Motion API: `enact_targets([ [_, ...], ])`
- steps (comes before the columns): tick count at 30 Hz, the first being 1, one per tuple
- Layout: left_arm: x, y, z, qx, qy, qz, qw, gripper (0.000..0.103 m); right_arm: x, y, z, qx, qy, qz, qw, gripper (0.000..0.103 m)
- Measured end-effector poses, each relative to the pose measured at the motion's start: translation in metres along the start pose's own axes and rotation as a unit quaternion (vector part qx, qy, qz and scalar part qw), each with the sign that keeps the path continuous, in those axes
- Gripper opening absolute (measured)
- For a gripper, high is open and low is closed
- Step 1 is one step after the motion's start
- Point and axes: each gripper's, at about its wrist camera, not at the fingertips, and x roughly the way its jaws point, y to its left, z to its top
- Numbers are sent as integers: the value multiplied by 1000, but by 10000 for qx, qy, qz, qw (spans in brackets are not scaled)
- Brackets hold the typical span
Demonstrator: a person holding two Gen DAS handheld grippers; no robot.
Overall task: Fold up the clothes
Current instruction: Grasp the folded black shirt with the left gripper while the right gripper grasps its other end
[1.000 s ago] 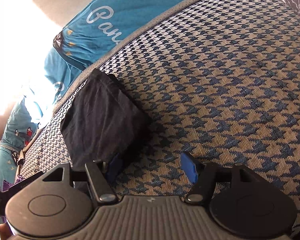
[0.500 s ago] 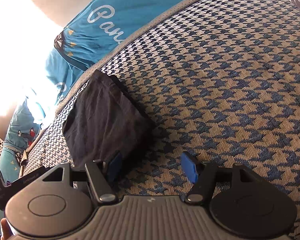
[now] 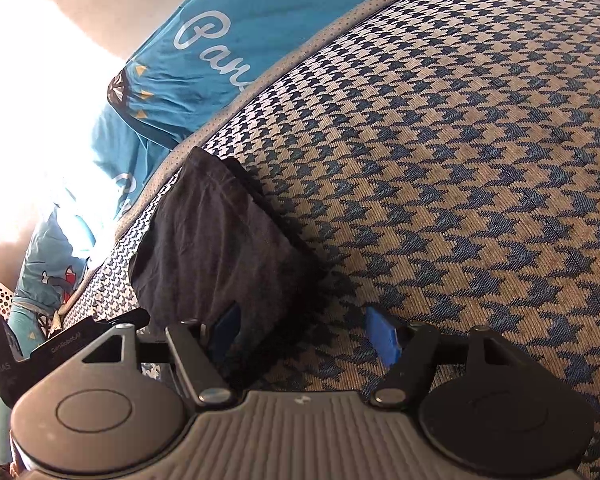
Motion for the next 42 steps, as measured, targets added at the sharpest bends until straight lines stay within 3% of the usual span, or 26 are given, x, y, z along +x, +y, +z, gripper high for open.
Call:
enact_targets([
  [16,20,-6,18,201,-120,-395,9989,103,20,15,7,-219,37,234,9995,70],
  [23,26,-14,20,423,-182,-479,9978,103,25,13,10,-282,4,259,9993,61],
  [35,36,-23,24,511,-275,-807,9951,103,35,16,16,-454,-20,309,9985,59],
  [42,39,-33,25,591,-343,-815,9943,101,40,23,16,-563,-36,356,9978,56],
])
